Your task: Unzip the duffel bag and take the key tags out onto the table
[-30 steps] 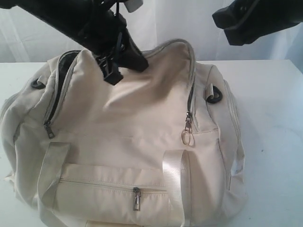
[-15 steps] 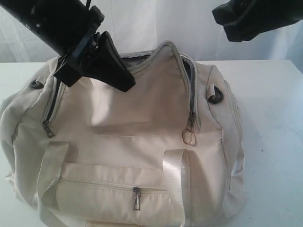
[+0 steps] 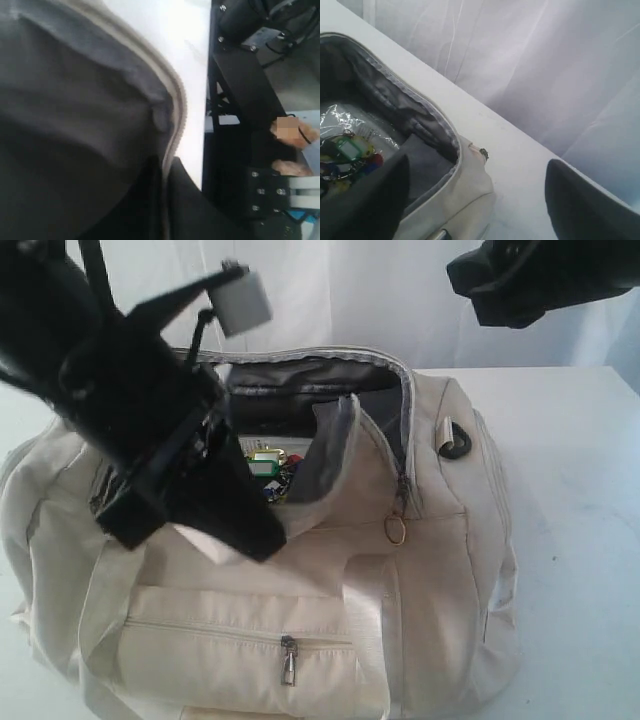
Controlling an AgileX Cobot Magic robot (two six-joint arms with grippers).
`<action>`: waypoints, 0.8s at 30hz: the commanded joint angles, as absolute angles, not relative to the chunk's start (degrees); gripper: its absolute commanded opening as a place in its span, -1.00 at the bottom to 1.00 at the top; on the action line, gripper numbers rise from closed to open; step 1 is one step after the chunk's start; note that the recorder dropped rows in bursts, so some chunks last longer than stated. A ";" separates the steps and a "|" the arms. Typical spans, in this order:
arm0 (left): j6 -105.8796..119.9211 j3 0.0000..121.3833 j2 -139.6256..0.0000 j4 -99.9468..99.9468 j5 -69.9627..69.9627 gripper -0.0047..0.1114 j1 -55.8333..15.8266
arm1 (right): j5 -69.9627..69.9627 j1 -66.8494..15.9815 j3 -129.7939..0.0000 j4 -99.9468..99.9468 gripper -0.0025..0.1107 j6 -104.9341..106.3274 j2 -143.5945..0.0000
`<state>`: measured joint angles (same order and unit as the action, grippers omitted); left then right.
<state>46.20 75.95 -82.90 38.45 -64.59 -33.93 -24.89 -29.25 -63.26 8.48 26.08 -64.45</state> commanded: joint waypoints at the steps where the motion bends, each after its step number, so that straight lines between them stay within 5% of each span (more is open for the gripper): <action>1: 45.43 69.29 -80.74 40.27 -69.96 -0.92 -37.20 | -25.63 -29.20 -63.16 9.36 0.28 25.17 -64.13; 16: 47.92 50.16 -79.95 43.64 -69.96 -0.83 -39.50 | -26.70 -29.20 -63.16 13.20 0.28 25.17 -64.13; 19: 48.05 47.83 -79.95 44.46 -69.27 -0.46 -39.50 | -26.91 -29.20 -63.16 13.47 0.28 25.17 -64.38; 22: 48.04 46.12 -79.95 46.50 -65.16 0.30 -39.50 | -26.91 -29.20 -63.16 15.24 0.28 25.17 -65.15; 24: 48.04 46.12 -79.95 46.60 -65.43 0.50 -39.50 | -27.35 -29.20 -63.16 15.52 0.28 25.17 -65.56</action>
